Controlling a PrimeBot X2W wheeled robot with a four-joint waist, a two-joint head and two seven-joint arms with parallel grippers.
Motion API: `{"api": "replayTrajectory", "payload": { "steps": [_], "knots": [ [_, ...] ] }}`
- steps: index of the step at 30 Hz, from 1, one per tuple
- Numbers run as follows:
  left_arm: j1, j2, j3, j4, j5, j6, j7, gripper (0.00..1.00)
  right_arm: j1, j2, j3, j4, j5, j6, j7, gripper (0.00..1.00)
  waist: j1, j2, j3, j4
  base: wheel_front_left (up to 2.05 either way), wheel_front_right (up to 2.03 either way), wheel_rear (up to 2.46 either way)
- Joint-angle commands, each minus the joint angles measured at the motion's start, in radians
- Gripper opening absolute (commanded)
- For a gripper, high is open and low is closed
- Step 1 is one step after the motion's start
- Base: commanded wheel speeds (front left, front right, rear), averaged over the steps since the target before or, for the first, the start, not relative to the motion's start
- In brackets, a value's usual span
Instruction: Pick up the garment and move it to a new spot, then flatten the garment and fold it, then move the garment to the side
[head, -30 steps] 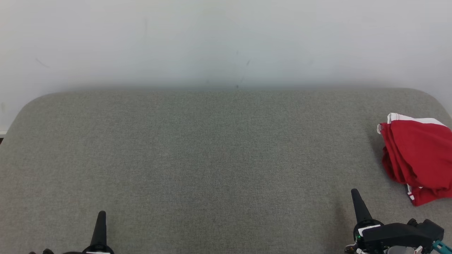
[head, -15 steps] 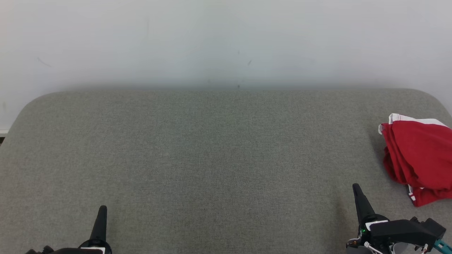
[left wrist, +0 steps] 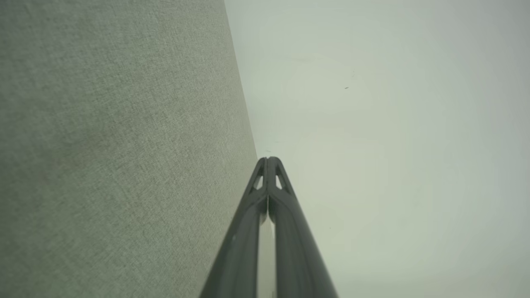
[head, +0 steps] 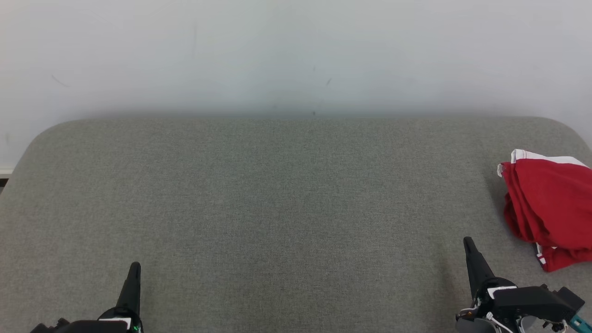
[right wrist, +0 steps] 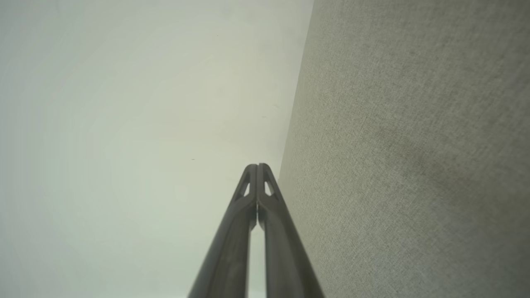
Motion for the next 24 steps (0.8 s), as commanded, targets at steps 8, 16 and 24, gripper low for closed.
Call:
{"api": "replayTrajectory", "payload": {
  "steps": [8,16,24],
  "knots": [
    [-0.024,0.005,0.005,-0.010,-0.070,-0.009,0.019,0.00,-0.009,0.000,-0.007,-0.018,0.078,0.001,0.019,0.00,-0.0001,-0.0001,0.000,0.003,0.00,0.00,0.00],
    [-0.027,0.006,0.007,-0.012,-0.124,-0.007,0.034,0.00,-0.011,0.000,-0.011,-0.026,0.135,0.001,0.034,0.00,-0.0001,-0.0001,0.000,0.005,0.00,0.00,0.00],
    [-0.029,0.006,0.007,-0.013,-0.136,-0.008,0.035,0.00,-0.011,0.000,-0.012,-0.028,0.143,0.001,0.037,0.00,-0.0001,-0.0001,0.000,0.006,0.00,0.00,0.00]
  ]
}}
